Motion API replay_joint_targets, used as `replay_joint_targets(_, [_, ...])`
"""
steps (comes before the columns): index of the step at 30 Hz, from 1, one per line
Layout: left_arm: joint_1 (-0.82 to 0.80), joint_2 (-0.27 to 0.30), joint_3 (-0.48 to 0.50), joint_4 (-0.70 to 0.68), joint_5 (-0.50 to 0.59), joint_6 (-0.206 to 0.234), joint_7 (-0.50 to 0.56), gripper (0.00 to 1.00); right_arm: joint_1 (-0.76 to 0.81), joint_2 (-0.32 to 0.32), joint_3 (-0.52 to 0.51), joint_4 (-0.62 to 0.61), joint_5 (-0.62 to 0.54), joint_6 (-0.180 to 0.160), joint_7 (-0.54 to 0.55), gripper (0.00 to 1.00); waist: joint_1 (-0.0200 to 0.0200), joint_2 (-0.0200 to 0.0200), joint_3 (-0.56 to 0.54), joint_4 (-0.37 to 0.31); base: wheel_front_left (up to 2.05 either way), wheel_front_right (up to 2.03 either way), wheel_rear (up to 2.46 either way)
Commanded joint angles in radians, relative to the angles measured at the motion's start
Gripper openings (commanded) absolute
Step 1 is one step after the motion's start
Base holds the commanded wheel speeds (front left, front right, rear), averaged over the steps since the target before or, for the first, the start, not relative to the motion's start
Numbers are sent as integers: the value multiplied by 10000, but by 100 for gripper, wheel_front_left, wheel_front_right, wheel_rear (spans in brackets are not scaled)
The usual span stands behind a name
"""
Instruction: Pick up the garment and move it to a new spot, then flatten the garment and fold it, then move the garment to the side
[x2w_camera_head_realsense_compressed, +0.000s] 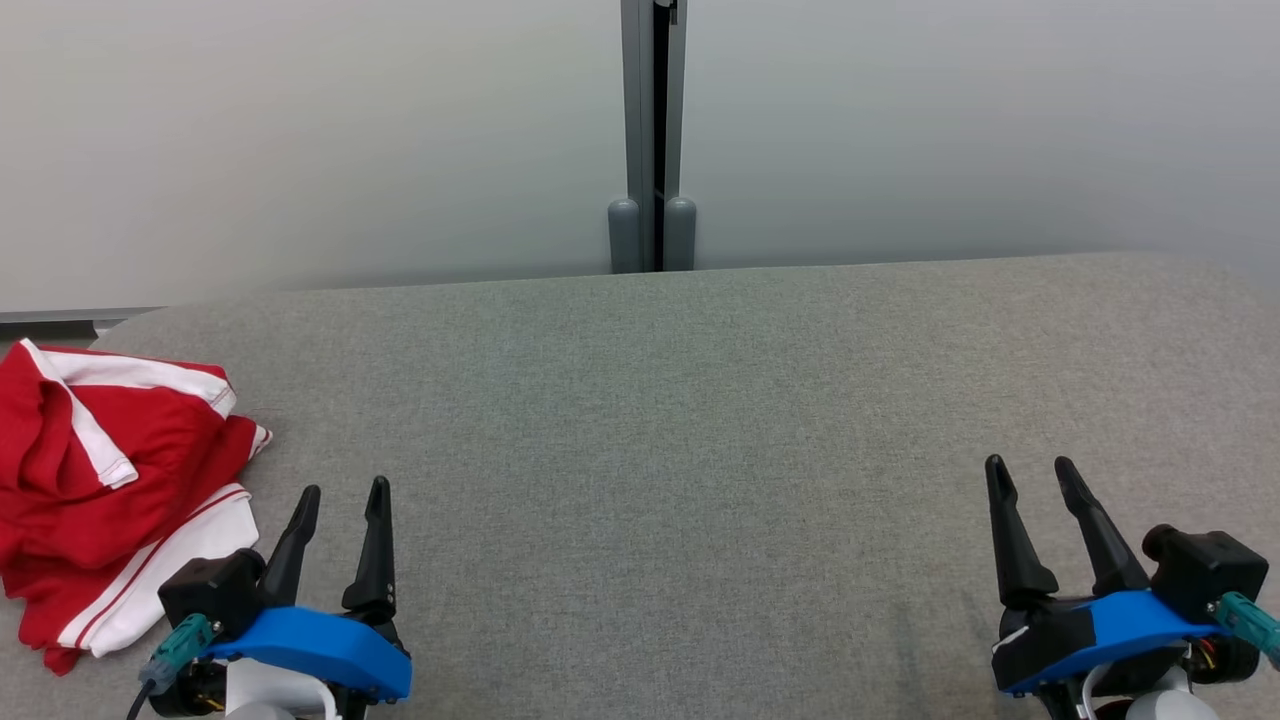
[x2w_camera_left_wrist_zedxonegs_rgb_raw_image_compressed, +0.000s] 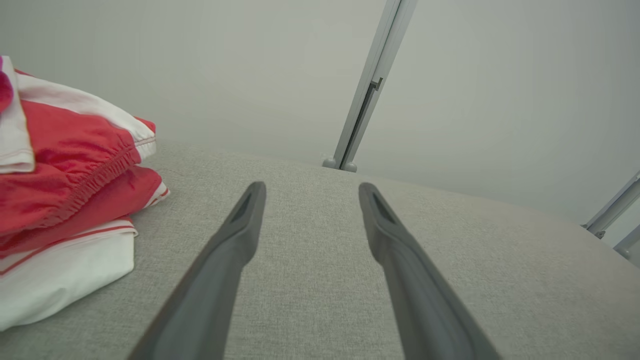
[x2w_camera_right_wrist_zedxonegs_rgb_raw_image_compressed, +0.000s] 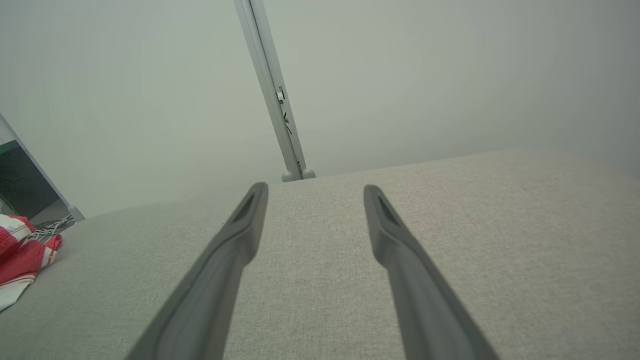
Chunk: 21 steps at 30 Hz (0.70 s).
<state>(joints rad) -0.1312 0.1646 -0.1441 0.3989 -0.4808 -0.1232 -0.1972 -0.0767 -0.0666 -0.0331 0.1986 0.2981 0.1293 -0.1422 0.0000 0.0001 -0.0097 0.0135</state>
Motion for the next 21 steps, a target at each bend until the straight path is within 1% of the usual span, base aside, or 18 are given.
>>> replay_joint_targets(1, [-219, 96, -49, 27, 202, -10, -97, 100, 18, 18, 11, -34, -220, 21, -81, 100, 0, -1, 1, 4, 0, 0, 0])
replay_joint_targets(21, [-294, 174, -244, 563, 1428, -10, -489, 100, 37, 122, 56, 254, -1376, 15, -308, 100, 0, -1, 19, 23, 0, 0, 0])
